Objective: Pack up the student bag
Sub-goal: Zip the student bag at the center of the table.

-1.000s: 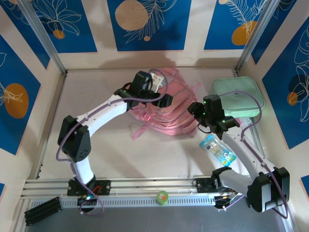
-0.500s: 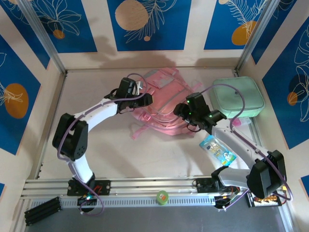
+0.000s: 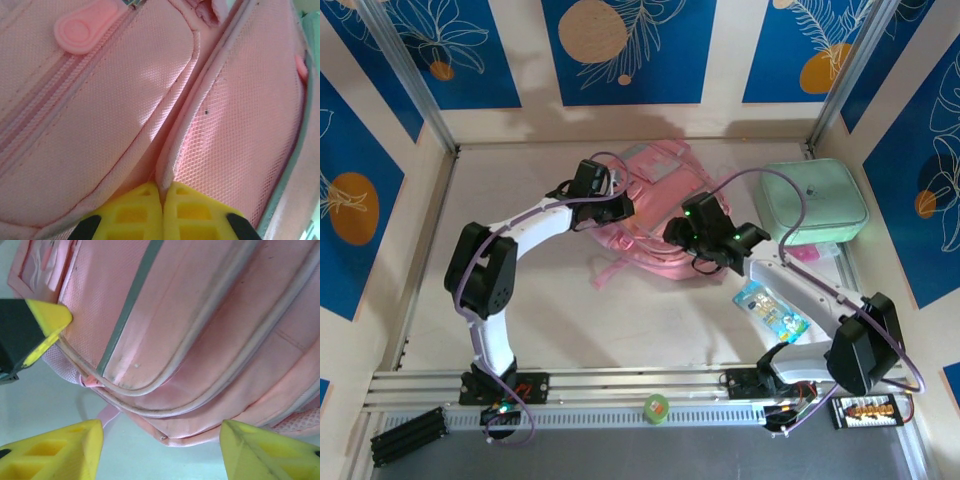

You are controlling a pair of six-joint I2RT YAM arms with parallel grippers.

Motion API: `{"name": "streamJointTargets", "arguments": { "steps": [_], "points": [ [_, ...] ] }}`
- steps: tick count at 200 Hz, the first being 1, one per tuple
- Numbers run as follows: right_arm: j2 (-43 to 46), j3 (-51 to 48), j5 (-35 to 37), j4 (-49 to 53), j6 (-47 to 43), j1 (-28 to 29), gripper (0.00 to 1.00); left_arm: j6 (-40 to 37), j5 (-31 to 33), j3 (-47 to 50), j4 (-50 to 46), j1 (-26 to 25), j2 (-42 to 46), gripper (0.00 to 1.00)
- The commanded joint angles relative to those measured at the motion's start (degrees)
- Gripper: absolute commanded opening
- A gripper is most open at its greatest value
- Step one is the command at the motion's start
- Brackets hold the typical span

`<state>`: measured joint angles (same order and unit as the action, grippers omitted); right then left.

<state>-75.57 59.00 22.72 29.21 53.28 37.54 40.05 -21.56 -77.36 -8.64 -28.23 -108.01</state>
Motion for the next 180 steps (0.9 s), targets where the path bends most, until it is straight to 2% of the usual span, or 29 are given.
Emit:
{"name": "streamJointTargets", "arguments": {
  "steps": [1, 34, 74, 113, 180],
  "points": [
    [-2.41, 3.51, 6.47, 2.92, -1.33, 3.59, 0.63, 3.97, -3.78, 1.2, 5.96, 0.19, 1.89, 0.0],
    [-7.86, 7.52, 7.64, 5.69, 2.53, 7.03, 0.58, 11.51, -6.59, 3.52, 11.5, -0.14, 3.48, 0.0],
    [-12.93, 10.67, 7.96, 5.34, 9.79, 7.99, 0.53, 19.41, -7.63, 5.99, 18.86, -0.45, 4.99, 0.0],
    [-17.12, 13.8, 12.12, 1.74, 10.07, 8.42, 0.5, 20.92, -7.69, 6.59, 20.6, -0.51, 5.34, 0.0],
    [-22.14, 18.34, 15.15, 7.34, 18.74, 8.9, 0.34, 21.17, -7.58, 7.1, 21.16, -0.52, 5.42, 0.0]
  ]
}}
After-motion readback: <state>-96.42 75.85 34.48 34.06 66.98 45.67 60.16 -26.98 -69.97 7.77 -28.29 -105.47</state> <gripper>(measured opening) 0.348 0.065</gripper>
